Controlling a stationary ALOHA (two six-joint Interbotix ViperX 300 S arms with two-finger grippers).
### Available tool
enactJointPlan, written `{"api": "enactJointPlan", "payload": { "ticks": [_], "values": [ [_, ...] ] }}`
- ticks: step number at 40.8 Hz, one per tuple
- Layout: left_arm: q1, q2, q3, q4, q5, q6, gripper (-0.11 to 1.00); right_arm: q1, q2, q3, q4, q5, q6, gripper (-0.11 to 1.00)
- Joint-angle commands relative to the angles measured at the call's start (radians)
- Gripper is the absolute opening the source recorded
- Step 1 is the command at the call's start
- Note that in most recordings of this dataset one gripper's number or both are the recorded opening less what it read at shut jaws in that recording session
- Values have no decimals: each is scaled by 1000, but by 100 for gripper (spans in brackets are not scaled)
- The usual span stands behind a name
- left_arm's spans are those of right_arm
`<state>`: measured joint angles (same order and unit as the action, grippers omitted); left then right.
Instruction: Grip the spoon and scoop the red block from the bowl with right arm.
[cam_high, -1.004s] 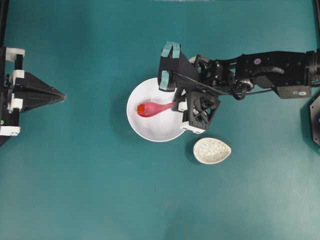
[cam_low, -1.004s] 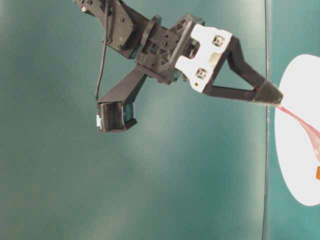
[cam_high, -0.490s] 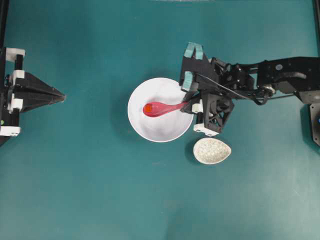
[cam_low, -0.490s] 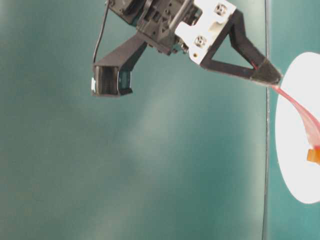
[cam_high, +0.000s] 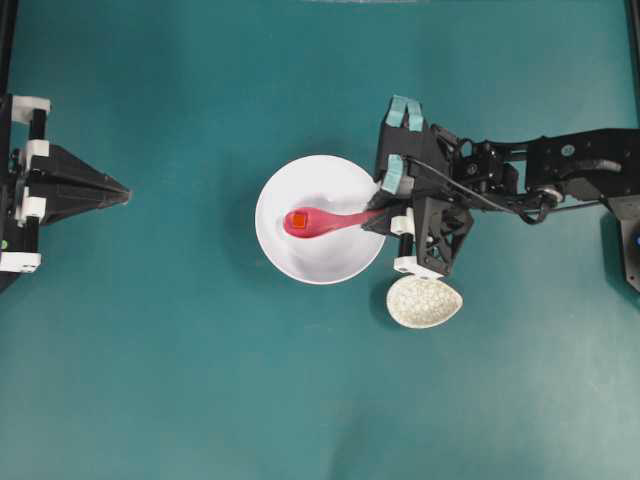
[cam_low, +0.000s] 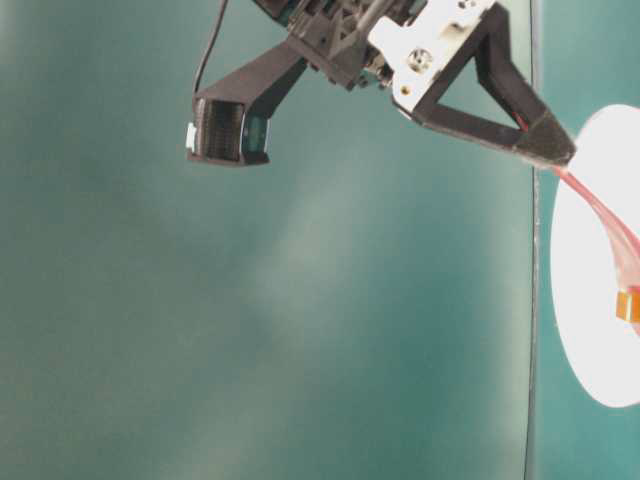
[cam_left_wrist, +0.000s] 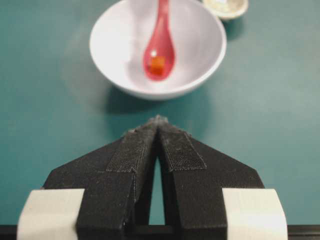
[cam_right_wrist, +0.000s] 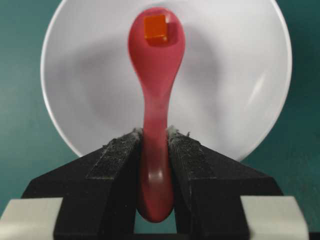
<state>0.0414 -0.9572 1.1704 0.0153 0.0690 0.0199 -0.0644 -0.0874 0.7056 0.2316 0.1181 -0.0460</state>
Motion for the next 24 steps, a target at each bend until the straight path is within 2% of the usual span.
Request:
{"api": "enactJointPlan", "payload": {
  "ticks": [1,24],
  "values": [
    [0,6,-29,2,2,0,0,6,-38,8,3,-40,0,24],
    [0,0,-31,2,23,0,0,25,-91,169,3,-206,0,24]
  ]
}}
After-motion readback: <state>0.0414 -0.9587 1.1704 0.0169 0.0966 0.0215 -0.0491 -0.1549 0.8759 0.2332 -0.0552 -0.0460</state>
